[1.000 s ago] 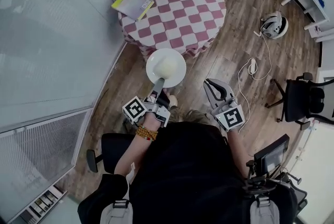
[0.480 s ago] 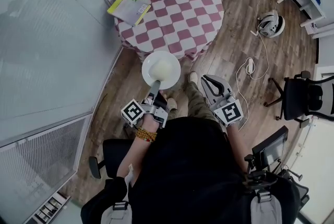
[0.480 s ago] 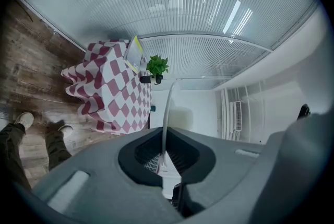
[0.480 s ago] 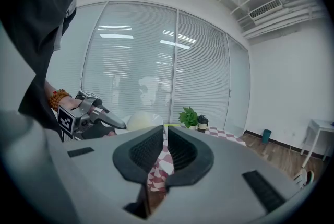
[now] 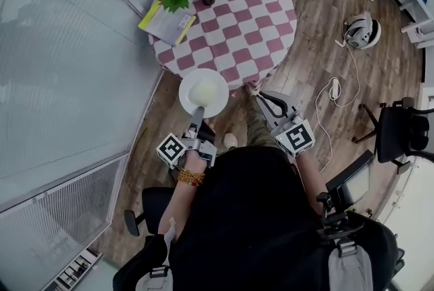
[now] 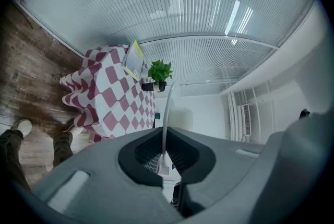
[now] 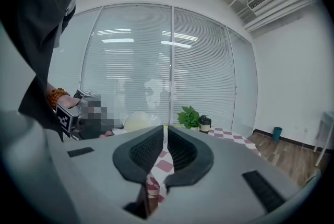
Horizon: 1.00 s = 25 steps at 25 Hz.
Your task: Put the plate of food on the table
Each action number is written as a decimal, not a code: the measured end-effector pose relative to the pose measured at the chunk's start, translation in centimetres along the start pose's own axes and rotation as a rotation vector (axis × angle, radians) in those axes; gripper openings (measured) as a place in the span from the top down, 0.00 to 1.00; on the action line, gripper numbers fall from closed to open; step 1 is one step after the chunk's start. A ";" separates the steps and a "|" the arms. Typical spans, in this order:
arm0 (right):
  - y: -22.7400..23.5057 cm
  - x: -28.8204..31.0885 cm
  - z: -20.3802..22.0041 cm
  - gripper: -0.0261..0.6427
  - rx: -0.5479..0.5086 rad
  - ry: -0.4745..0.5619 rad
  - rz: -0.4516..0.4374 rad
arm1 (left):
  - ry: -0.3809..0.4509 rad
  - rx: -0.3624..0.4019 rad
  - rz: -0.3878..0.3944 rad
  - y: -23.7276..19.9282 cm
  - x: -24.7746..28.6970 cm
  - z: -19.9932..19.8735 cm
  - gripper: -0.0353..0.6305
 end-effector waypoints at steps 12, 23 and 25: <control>10.2 5.1 -1.4 0.94 0.016 0.032 -0.078 | 0.010 0.002 -0.046 2.1 9.7 -2.1 0.92; 21.7 7.4 -0.7 0.94 0.089 0.006 -0.037 | -0.059 0.028 -0.110 3.9 21.7 -4.0 0.92; 23.5 7.5 -0.2 0.94 0.102 0.030 -0.024 | -0.068 0.027 -0.099 4.5 24.1 -4.4 0.92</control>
Point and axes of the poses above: the fingertips, and each gripper's own axes: x forward along the fingers, y to its right, z out of its underside, the point moved 7 cm from there along -x, backward along the fingers, and after that the axes turned 9 degrees about -y, right-handed, at the moved point
